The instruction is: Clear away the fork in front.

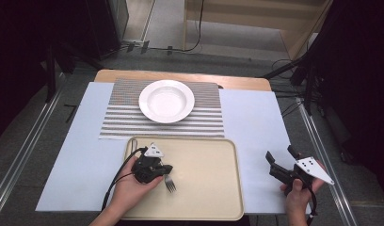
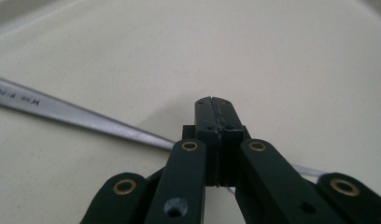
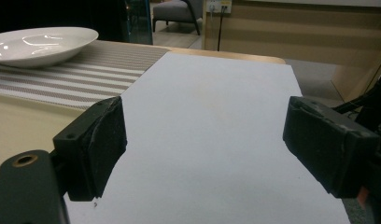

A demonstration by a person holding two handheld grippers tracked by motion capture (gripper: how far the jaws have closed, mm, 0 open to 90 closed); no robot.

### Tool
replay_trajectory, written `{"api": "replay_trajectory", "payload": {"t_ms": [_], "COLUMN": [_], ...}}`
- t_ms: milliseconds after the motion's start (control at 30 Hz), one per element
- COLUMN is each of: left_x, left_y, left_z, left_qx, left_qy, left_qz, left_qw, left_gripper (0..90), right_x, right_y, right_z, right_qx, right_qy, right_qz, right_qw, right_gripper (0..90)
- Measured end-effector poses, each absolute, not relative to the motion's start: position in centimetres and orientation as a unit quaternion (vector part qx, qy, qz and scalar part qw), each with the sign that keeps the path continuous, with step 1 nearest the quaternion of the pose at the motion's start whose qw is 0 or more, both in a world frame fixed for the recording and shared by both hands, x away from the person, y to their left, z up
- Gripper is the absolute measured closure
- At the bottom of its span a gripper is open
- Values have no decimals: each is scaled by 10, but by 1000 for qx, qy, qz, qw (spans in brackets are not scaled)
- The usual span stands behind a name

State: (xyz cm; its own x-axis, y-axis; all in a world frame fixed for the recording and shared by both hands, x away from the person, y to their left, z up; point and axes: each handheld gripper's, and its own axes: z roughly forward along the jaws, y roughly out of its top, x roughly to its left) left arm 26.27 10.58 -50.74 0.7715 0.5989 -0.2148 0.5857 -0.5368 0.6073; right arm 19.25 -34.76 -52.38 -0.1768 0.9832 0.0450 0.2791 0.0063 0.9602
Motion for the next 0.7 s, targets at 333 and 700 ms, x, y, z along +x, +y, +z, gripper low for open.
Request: {"api": "replay_trajectory", "payload": {"t_ms": [333, 700], "left_x": [265, 268], "left_y": [127, 158], "left_z": [-505, -503], "left_qx": [875, 869], "left_qy": [351, 371], "left_qz": [-5, -27], "left_qw": [332, 327], "left_gripper": [894, 894], "right_x": [193, 193], "right_y": [-348, -348], "right_z": [-524, -524], "right_qx": [523, 523], "right_qy": [605, 605], "right_qz": [471, 470], "right_qw": [373, 373], "right_gripper": [144, 145]}}
